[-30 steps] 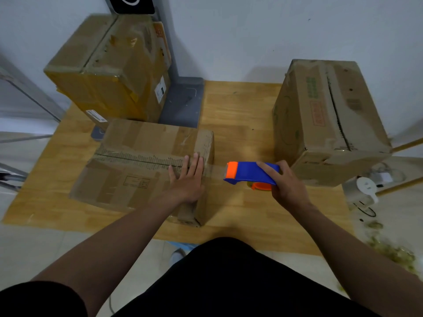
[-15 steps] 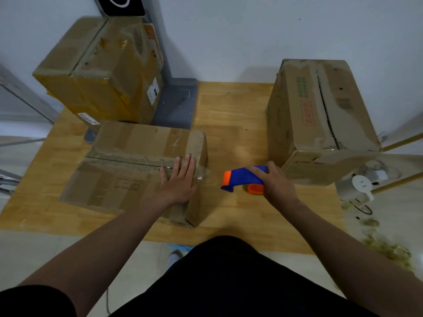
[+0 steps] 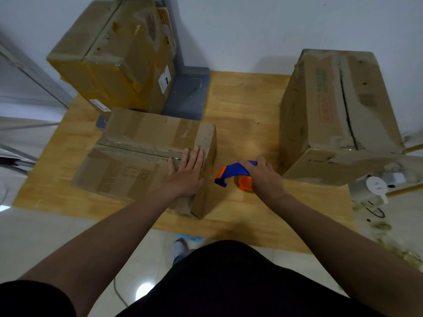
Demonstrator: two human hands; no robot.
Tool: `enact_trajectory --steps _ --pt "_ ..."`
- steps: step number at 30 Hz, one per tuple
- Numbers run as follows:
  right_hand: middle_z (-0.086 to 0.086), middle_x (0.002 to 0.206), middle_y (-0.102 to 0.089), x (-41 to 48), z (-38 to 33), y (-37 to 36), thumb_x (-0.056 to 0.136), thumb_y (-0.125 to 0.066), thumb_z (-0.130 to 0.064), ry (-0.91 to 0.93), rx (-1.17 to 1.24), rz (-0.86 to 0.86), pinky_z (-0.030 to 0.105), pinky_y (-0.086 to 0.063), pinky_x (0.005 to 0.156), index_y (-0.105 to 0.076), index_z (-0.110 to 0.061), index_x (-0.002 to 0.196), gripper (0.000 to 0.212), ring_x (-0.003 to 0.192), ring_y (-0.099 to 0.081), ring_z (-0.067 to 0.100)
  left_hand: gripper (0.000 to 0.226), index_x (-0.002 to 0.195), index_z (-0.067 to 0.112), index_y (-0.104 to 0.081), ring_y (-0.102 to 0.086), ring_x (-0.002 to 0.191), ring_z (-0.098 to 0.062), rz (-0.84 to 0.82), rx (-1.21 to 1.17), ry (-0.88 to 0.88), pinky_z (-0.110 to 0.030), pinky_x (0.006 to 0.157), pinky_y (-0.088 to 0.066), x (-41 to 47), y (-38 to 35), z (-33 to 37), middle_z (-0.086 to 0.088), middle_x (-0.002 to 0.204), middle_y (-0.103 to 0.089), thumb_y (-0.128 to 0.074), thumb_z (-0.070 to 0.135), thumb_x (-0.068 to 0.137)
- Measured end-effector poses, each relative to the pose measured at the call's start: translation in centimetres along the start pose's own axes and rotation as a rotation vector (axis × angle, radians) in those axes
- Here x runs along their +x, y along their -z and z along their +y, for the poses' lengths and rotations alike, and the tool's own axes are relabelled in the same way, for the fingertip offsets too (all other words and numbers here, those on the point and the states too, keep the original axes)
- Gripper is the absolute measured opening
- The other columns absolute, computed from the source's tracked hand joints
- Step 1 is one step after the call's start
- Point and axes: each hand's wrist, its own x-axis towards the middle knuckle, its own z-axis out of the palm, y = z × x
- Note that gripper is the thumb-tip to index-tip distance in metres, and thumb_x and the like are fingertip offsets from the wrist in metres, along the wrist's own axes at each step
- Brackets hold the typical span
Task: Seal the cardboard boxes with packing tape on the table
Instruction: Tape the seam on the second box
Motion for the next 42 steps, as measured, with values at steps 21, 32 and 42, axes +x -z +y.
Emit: enact_trajectory --steps 21,32,42 --pt "0.014 0.147 -0.045 1.6 6.1 -4.5 0.094 -0.054 0.0 -0.5 0.608 -0.431 0.048 -0.061 0.055 -0.046 -0.025 0.147 0.059 0.088 -0.068 0.039 0.084 0.154 0.021 0.034 0.044 0.144 -0.026 -0.02 -0.059 0.064 -0.072 0.115 0.015 1.6 0.1 2.5 0.004 0.153 0.052 -0.034 0.04 0.107" --pt "0.017 0.146 -0.053 3.3 5.8 0.0 0.096 -0.051 -0.007 -0.37 0.413 -0.265 0.036 -0.042 0.103 -0.047 -0.008 0.147 0.052 0.133 -0.051 0.034 0.106 0.152 0.025 0.036 0.047 0.142 -0.026 -0.117 -0.23 0.097 -0.072 0.112 0.021 3.7 2.2 6.9 0.006 0.151 0.053 -0.045 0.065 0.096" --pt "0.02 0.134 -0.062 4.0 -4.8 5.9 0.102 -0.042 -0.019 -0.225 0.56 -0.062 0.038 -0.045 0.102 -0.062 0.002 0.128 0.039 0.125 -0.055 0.035 0.076 0.164 0.022 0.006 0.01 0.158 -0.015 0.098 -0.231 -0.09 -0.061 0.123 0.003 0.7 3.7 0.7 0.008 0.17 0.018 -0.033 0.053 0.107"
